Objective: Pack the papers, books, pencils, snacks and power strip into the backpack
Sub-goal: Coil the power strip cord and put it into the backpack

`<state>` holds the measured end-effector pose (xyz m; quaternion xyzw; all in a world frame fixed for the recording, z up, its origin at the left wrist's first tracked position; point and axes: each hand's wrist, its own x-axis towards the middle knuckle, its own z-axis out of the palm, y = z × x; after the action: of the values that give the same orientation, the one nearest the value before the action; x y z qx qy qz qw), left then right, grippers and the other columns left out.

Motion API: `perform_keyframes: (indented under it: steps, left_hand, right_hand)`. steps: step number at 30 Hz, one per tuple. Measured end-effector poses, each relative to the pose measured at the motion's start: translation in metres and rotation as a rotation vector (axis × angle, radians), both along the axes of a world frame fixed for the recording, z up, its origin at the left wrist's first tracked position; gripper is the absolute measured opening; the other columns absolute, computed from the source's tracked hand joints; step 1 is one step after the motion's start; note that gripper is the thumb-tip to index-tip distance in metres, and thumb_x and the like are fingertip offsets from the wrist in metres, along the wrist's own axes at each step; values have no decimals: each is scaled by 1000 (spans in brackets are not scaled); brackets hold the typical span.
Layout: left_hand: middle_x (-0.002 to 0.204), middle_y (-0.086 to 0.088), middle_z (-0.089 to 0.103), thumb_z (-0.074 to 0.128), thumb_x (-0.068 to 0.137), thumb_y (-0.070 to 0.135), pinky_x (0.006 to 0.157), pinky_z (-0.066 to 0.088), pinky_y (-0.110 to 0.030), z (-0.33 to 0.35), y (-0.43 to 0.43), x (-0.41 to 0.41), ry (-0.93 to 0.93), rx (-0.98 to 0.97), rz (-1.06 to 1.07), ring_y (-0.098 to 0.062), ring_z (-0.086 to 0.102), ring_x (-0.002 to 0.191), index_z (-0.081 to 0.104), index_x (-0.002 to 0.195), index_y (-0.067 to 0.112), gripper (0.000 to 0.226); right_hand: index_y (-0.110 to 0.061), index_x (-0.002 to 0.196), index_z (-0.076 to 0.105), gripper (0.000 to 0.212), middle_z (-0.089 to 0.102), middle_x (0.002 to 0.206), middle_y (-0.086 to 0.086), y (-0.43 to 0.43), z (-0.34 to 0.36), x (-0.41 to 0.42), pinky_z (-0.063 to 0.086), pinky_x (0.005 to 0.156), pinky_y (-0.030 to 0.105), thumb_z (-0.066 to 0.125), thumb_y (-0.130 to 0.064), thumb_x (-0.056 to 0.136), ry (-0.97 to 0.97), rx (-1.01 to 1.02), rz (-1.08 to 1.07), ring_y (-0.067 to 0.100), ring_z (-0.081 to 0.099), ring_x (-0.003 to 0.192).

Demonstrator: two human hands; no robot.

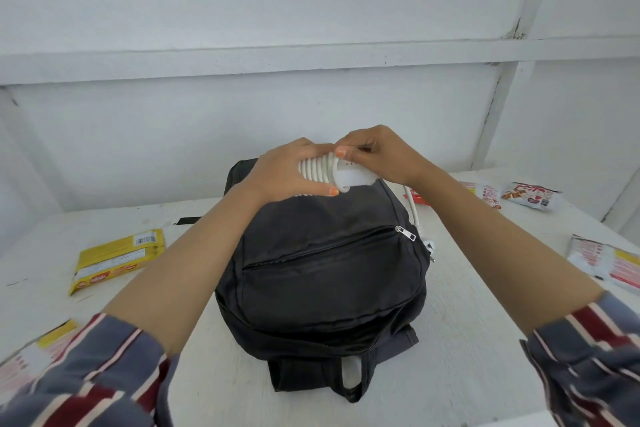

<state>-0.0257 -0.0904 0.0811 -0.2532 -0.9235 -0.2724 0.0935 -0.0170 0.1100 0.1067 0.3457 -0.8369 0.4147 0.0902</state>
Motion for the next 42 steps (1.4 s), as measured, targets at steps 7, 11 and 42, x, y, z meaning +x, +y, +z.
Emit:
perform_keyframes:
  steps: [7, 11, 42]
  left_hand:
    - [96, 16, 60, 62, 43, 77, 81, 42, -27, -5, 17, 7, 17, 109, 32, -3, 55, 90, 50, 102, 58, 63]
    - [94, 14, 60, 63, 48, 78, 76, 41, -25, -6, 27, 9, 94, 62, 113, -6, 55, 87, 56, 111, 45, 71]
    - [114, -1, 65, 42, 51, 87, 105, 28, -57, -17, 31, 18, 485, -268, 191, -29, 59, 108, 33, 139, 36, 102]
  right_hand:
    - [-11, 92, 72, 16, 68, 82, -2, -2, -8, -4, 44, 68, 15, 58, -18, 91, 19, -36, -59, -2, 58, 69]
    - [-10, 93, 72, 14, 65, 77, -11, -2, -11, -4, 39, 65, 7, 59, -15, 91, 2, -92, -75, -9, 56, 65]
    - [-8, 72, 67, 14, 64, 52, -10, 19, -23, -13, 44, 46, 15, 69, -18, 82, -238, -372, -135, 1, 57, 48]
